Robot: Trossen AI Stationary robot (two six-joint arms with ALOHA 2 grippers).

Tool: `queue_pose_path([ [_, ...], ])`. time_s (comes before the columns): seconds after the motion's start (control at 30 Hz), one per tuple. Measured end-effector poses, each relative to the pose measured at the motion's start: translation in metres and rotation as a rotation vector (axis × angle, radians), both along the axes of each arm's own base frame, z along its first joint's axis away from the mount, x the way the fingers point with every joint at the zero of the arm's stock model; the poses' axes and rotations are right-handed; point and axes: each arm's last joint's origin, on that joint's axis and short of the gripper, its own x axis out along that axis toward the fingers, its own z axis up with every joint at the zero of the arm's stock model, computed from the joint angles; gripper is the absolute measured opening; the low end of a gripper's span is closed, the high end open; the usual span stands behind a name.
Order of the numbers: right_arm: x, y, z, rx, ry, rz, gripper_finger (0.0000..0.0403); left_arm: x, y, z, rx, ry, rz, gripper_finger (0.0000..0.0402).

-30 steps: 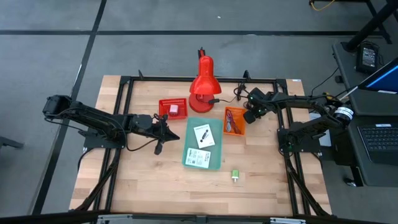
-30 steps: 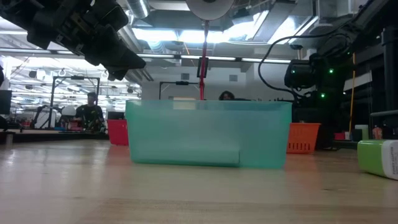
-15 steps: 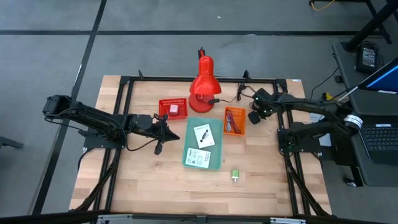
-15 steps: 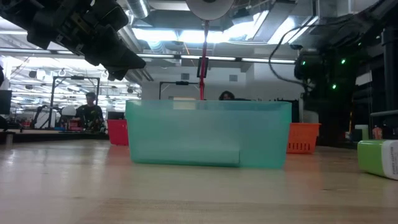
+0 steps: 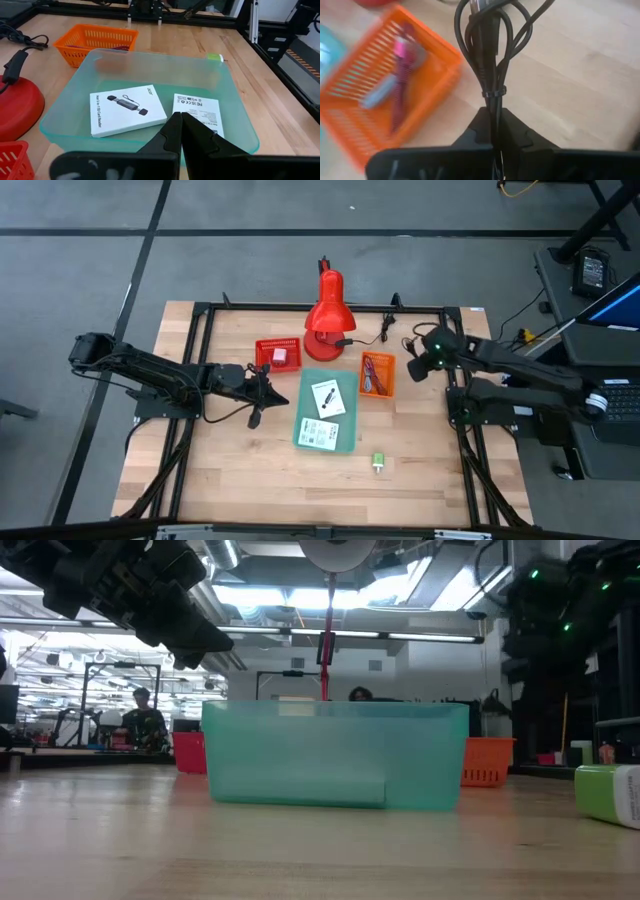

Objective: Pick and place items into bin
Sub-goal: Put the black USB cable into the orange basket

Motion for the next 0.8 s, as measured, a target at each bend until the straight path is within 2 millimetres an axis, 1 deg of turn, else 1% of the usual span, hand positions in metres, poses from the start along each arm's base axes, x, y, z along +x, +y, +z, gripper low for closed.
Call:
queue_pose_path([
  [0.07, 0.0, 0.006, 0.005, 0.0, -0.067, -0.009, 0.0001, 0.0, 0.0, 0.0, 0.001, 0.0, 0.0, 0.0004],
  [0.13, 0.0, 0.012, 0.009, -0.01, -0.102, 0.018, 0.0001, 0.0, 0.0, 0.0, 0.001, 0.0, -0.001, 0.0004],
  [0.33, 0.003, 0.024, 0.012, -0.07, -0.117, 0.078, 0.0, 0.0, 0.0, 0.0, 0.002, 0.0, 0.001, 0.0004],
  [0.63, 0.017, 0.039, 0.021, -0.164, -0.205, 0.244, 0.0, 0.0, 0.0, 0.0, 0.003, 0.0, 0.002, 0.0004],
  [0.8, 0.018, 0.047, 0.021, -0.193, -0.202, 0.274, 0.0, 0.0, 0.0, 0.0, 0.003, 0.0, 0.003, 0.0004],
])
